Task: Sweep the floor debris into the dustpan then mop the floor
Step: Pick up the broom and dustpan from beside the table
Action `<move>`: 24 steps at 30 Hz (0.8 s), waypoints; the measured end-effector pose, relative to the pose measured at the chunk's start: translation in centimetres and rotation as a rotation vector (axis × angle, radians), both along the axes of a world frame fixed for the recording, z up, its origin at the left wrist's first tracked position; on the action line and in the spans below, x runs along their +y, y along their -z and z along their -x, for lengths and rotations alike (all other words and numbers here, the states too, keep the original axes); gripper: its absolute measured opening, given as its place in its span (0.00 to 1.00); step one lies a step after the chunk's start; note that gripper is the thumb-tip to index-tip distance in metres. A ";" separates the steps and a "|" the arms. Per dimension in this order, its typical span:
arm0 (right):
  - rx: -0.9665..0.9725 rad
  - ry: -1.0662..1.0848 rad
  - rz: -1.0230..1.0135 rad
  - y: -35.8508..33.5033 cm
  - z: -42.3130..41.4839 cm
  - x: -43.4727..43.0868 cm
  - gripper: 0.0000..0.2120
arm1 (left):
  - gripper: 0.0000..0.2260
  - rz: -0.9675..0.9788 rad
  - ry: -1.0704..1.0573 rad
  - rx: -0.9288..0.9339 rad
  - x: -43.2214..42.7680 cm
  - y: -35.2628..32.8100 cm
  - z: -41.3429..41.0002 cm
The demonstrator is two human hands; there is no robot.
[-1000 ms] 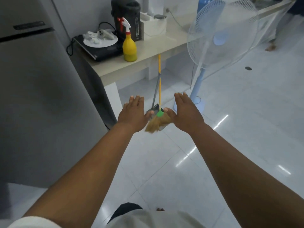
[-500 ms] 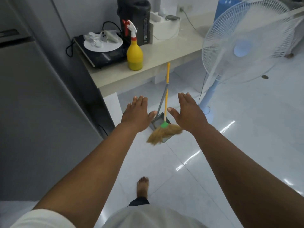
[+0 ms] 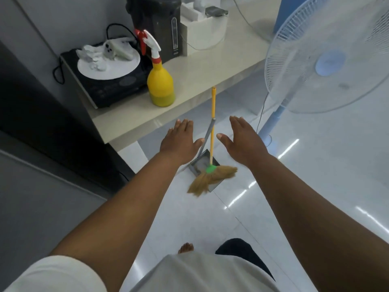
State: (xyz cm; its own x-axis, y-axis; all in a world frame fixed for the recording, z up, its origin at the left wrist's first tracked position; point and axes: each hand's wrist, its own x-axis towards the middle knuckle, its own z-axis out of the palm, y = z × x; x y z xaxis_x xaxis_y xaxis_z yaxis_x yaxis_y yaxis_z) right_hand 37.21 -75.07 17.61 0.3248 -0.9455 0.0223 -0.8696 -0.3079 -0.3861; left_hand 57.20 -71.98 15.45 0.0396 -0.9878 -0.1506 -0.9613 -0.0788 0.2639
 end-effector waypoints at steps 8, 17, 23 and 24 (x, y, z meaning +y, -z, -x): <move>-0.017 -0.068 -0.063 3.8 0.3 -11.0 0.33 | 0.33 -0.016 -0.089 0.032 -9.0 3.1 1.0; -0.012 -0.197 -0.181 8.9 0.9 -23.2 0.26 | 0.30 -0.139 -0.281 0.127 -18.0 8.8 4.1; 0.004 -0.196 -0.286 14.0 -0.9 -29.9 0.26 | 0.28 -0.188 -0.374 0.203 -23.0 14.5 5.3; 0.002 -0.183 -0.299 14.9 -1.4 -30.9 0.25 | 0.28 -0.195 -0.385 0.223 -23.8 15.4 5.3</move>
State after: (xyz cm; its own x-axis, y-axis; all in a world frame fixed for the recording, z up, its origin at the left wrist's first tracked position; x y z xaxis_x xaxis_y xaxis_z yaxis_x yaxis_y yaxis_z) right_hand 38.57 -106.00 2.74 0.4896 -0.8360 -0.2479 -0.8111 -0.3323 -0.4813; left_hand 51.86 -95.81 0.01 0.3419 -0.8603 -0.3780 -0.7745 -0.4858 0.4051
